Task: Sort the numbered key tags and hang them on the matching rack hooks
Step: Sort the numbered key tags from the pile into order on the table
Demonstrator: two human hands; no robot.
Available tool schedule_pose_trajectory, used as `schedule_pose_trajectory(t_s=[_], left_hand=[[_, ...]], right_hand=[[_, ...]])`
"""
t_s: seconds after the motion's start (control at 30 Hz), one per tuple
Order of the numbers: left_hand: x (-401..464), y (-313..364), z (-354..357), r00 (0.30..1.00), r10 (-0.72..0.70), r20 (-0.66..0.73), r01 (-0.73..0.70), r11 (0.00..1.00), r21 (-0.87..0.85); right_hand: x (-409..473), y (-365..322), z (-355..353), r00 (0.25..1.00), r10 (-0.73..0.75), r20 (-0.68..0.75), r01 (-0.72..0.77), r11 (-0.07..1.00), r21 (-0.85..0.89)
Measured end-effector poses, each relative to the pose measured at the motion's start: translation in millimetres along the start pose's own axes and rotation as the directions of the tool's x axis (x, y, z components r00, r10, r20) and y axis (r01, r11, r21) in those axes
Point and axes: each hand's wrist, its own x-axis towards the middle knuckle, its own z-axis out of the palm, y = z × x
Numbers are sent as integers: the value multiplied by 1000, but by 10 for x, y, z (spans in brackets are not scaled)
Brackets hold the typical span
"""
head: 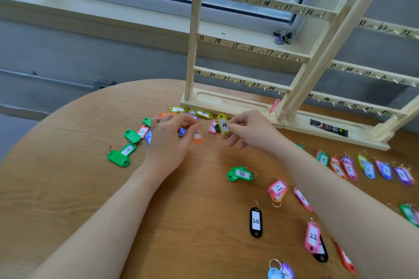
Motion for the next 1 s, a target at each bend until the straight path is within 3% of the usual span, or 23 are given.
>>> schedule_pose_trajectory(t_s=[0.13, 0.3, 0.53, 0.67, 0.87, 1.0], left_hand=[[-167, 351, 40, 998, 1, 59, 8, 989, -150], [-553, 869, 184, 959, 150, 241, -93, 969, -230], [-836, 1087, 314, 849, 255, 462, -136, 952, -276], [-797, 1252, 317, 817, 253, 517, -124, 954, -272], [-716, 1533, 377, 714, 216, 666, -116, 975, -191], [-831, 1564, 491, 722, 169, 671, -163, 984, -73]], right_hand=[[-223, 85, -114, 999, 0, 39, -6, 988, 153], [-573, 240, -255, 989, -38, 140, 12, 983, 185], [-1170, 591, -671, 997, 58, 40, -69, 934, 350], [-1541, 773, -882, 993, 100, -61, -79, 957, 278], [-2016, 954, -971, 987, 56, -151, -53, 998, 23], [-2299, 941, -912, 984, 7, -179, -4, 1000, 16]])
